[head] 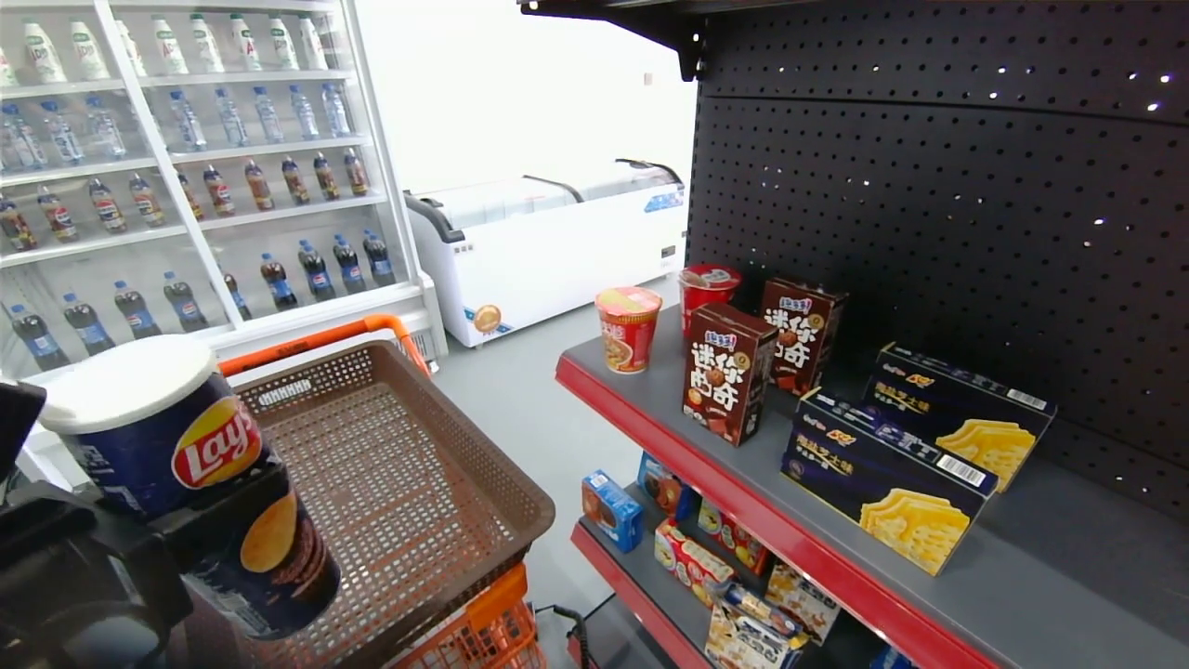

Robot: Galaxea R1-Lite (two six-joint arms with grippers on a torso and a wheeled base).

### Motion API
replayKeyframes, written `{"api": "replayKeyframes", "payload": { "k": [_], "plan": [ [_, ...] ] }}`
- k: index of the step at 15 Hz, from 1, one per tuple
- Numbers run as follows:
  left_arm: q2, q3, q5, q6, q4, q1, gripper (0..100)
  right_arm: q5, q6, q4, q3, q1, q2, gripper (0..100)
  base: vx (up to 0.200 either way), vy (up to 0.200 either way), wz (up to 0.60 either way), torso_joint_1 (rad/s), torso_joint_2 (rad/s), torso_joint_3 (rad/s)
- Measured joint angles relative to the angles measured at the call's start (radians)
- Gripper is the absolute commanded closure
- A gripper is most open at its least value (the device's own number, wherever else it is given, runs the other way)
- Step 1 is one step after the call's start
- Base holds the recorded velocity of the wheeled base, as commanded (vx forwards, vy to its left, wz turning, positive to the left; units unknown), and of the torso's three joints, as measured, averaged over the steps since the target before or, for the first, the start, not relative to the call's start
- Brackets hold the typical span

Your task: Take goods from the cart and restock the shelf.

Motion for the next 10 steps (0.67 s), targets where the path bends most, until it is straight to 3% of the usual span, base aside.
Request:
{"api": "replayKeyframes", "payload": {
  "k": [7, 10],
  "plan": [
    [-0.012, -0.084, -0.004, -0.003, 0.0, -0.003, 100, 0.002, 0.0, 0.0, 0.0, 0.0, 0.0, 0, 0.0, 0.0, 0.0, 0.0, 0.0, 0.0],
    [-0.015, -0.086, -0.001, -0.002, 0.0, -0.001, 100, 0.005, 0.0, 0.0, 0.0, 0.0, 0.0, 0, 0.0, 0.0, -0.6, 0.002, 0.0, 0.001]
  ]
}}
